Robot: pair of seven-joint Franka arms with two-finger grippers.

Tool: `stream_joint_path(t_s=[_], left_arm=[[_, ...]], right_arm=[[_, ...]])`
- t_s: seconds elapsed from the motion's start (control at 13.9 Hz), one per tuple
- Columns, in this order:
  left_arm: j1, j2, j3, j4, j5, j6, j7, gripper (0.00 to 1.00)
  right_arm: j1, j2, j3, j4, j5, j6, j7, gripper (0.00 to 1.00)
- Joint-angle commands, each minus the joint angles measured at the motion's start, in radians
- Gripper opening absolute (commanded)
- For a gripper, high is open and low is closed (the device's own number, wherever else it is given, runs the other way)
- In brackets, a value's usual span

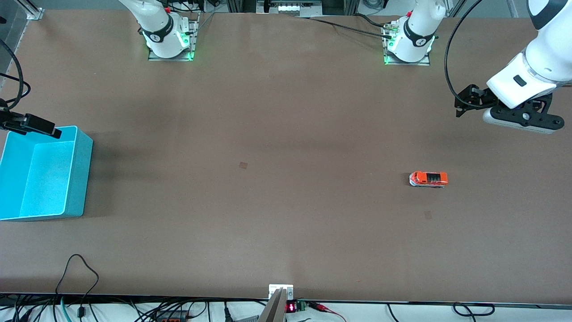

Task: Wind up bus and store in blue box
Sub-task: 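Lower the left gripper over the orange toy bus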

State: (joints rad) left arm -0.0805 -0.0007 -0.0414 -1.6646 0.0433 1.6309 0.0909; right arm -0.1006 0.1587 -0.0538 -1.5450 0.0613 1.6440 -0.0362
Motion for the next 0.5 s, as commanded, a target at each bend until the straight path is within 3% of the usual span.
stream_joint_path(t_s=[0.0,0.43], left_arm=[[0.002,0.019,0.002,0.040,0.006,-0.029,-0.008,1.00],[0.002,0.019,-0.003,0.039,0.003,-0.071,-0.005,1.00]], right_arm=[[-0.001,-0.007,0.003,0.005,0.018,-0.004,0.001,1.00],[-0.005,-0.005,0.003,0.003,0.018,-0.007,-0.001,1.00]])
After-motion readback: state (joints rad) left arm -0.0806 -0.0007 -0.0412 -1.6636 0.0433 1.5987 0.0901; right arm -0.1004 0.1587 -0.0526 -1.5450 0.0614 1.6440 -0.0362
